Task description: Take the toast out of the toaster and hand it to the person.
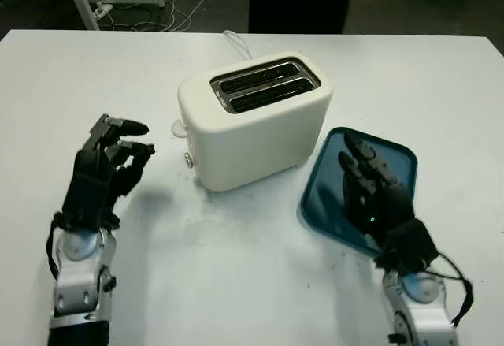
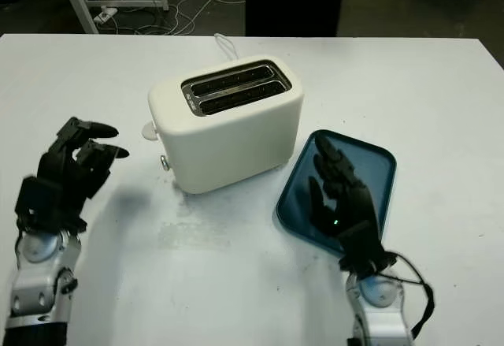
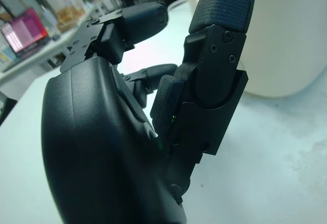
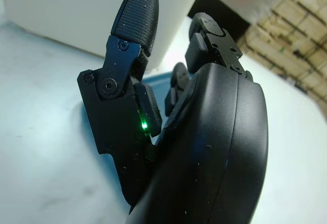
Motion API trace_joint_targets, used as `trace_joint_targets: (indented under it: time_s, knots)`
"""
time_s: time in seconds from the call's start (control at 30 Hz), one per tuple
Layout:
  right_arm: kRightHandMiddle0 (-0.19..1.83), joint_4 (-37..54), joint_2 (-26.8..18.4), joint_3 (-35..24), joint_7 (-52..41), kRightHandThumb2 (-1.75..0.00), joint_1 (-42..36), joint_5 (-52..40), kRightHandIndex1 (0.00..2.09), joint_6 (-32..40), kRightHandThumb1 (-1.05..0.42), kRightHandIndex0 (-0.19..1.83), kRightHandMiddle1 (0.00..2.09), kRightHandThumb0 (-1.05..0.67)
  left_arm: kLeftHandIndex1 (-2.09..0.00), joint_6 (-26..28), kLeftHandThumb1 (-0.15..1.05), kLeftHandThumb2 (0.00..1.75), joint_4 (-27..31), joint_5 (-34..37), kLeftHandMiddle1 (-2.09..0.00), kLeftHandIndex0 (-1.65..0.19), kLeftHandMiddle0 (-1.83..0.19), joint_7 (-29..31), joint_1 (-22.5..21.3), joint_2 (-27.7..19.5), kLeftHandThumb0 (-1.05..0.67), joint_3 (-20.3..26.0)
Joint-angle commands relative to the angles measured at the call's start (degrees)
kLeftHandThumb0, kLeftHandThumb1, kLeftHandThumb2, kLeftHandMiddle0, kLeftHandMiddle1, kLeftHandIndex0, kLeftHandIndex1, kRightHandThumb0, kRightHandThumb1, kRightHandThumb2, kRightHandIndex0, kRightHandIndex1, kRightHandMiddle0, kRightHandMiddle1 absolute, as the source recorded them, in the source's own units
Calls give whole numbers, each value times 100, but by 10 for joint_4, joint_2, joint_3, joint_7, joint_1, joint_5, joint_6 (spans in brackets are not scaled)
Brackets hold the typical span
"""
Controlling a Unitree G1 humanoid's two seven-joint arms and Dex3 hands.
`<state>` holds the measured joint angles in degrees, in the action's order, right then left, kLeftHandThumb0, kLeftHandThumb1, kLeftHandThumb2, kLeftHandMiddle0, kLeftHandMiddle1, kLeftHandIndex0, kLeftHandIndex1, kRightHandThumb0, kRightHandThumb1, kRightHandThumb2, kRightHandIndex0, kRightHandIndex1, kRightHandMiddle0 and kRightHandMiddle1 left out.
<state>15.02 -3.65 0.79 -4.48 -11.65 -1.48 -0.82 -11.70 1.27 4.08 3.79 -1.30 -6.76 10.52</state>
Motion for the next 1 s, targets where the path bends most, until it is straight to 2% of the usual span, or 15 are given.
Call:
trace_joint_targets:
  time_s: [0.0,0.13,0.27,0.63,0.97]
  knots:
    - [20,-7,12,4,5,-74,-6,-5,1,-14,-92,19,0,-85,-171,-28,92,20,-18,-22,-174,-4,-4,-6,12,2,-105,-11]
    - [18,-5,19,11,8,-72,0,4,0,5,-92,18,0,-83,-156,-87,92,10,-67,13,-167,-12,-6,16,10,26,-105,-20]
    - [18,-7,20,10,17,-72,11,8,0,10,-92,17,0,-81,-144,-131,92,12,-111,22,-156,-18,-12,36,-4,30,-105,-23]
    - [19,-13,10,3,29,-70,38,27,1,11,-92,19,1,-78,-140,-111,92,13,-104,18,-152,-21,-15,45,-15,20,-105,-27]
    - [21,-18,8,-12,23,-70,64,15,2,22,-92,20,1,-75,-145,-109,92,14,-109,19,-157,-18,-11,16,-36,23,-105,-21]
